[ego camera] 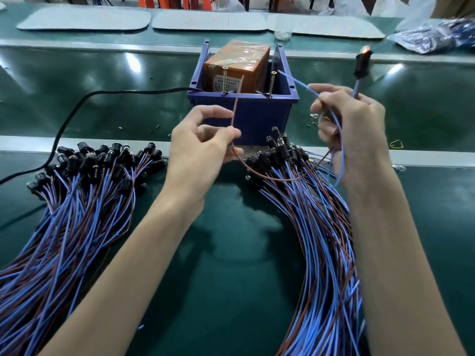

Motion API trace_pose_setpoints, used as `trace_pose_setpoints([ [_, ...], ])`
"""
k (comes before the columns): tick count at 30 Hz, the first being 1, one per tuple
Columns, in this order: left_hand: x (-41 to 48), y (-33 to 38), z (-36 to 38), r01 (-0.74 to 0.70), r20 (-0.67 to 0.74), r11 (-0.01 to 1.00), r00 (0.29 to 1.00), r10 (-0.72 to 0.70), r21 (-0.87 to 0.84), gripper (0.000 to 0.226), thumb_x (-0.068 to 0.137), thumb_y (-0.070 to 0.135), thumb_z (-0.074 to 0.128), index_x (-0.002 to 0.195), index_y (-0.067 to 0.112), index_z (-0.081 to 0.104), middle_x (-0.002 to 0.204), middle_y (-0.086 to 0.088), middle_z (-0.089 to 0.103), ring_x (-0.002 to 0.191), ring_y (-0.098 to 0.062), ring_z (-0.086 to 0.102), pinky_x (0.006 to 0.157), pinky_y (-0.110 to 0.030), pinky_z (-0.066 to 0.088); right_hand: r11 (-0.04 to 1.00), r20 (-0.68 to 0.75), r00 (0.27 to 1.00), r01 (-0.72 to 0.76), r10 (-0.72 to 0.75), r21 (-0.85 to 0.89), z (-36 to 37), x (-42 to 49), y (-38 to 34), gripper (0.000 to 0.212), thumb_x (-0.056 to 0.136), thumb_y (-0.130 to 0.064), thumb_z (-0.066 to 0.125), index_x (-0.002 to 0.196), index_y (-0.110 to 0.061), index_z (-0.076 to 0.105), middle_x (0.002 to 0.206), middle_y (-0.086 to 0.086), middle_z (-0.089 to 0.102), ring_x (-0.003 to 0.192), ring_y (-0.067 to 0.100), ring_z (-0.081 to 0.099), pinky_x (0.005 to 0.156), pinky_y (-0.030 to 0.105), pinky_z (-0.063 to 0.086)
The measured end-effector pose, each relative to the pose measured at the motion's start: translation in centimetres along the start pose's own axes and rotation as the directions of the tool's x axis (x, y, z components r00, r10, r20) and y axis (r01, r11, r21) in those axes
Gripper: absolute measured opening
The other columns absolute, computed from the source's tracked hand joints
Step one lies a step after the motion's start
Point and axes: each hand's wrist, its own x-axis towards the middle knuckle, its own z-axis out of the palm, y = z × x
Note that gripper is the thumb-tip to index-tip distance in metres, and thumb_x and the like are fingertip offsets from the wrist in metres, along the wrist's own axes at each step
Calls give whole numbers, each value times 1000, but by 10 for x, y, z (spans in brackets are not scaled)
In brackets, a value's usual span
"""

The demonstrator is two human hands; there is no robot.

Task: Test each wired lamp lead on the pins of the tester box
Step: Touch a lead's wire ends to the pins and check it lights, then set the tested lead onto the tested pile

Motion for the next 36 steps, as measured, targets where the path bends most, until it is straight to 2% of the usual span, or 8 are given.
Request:
trace_pose_setpoints([
  [5, -12, 5, 10, -61, 115, 998, 991, 63, -19, 26, 92, -2, 56, 85, 18, 70, 78, 1, 69, 58, -8, 67, 62, -18, 55, 975, 196, 978, 105, -66, -196, 10, -13, -8, 15, 90, -4, 59, 89, -12, 71, 69, 0, 73, 49, 4, 54, 48, 13, 42],
  [12, -6, -2, 10, -45, 30, 997, 999, 43, 58, 9, 90, 16, 65, 97, 19, 67, 80, 8, 70, 63, -10, 70, 74, -31, 58, 946, 366, 930, 86, 36, -311, 19, -21, -13, 35, 102, -26, 42, 99, -5, 70, 92, 12, 73, 57, 5, 56, 45, 6, 36],
  [15, 0, -9, 4, -133, 15, 953, 991, 134, 273, 45, 87, 8, 65, 127, 20, 47, 86, 9, 69, 66, -11, 71, 82, -38, 57, 949, 362, 930, 64, 56, -310, 16, -19, -18, 44, 105, -32, 32, 90, -14, 69, 87, 5, 75, 62, 6, 59, 45, 12, 35],
  [19, 3, -11, -6, -275, 160, 623, 959, 235, 732, 75, 86, 9, 58, 151, 27, 24, 93, 2, 72, 83, -23, 69, 84, -31, 51, 935, 202, 979, 63, 10, -349, 9, -12, -23, 56, 105, -34, 23, 75, -18, 67, 74, 0, 73, 61, -1, 58, 60, 16, 41],
  [22, 0, -1, -12, -287, 279, 292, 958, 70, 912, 27, 85, 19, 51, 104, 21, 70, 84, -11, 67, 84, -32, 56, 69, -29, 38, 888, 81, 997, 39, -2, -458, -2, -7, -22, 60, 105, -39, 24, 66, -18, 64, 56, -3, 61, 44, -2, 47, 53, 18, 35],
  [25, -11, 11, -14, -305, 339, 207, 927, -160, 930, 28, 87, 33, 49, 67, 16, 59, 66, -5, 49, 67, -26, 48, 66, -29, 36, 881, 79, 991, -61, 111, -470, -13, -3, -20, 52, 104, -39, 33, 69, -15, 63, 46, -5, 56, 38, 4, 42, 37, 12, 29],
  [29, -44, 31, -11, -527, 494, 9, 789, -366, 850, 49, 89, 44, 44, 52, 12, 41, 50, 3, 39, 49, -12, 36, 57, -29, 37, 825, 124, 967, -117, 220, -553, -22, -1, -14, 31, 99, -29, 50, 74, -15, 62, 44, -9, 57, 38, 1, 50, 41, 11, 40],
  [36, -100, 17, 32, -732, 651, 218, 378, -658, 646, 35, 86, 17, 54, 57, 9, 36, 59, 4, 37, 52, -17, 32, 62, -38, 49, 640, 339, 807, -62, 483, -766, -26, -4, 0, 21, 82, -21, 72, 76, -2, 65, 57, -1, 62, 53, 6, 64, 58, 16, 56],
])
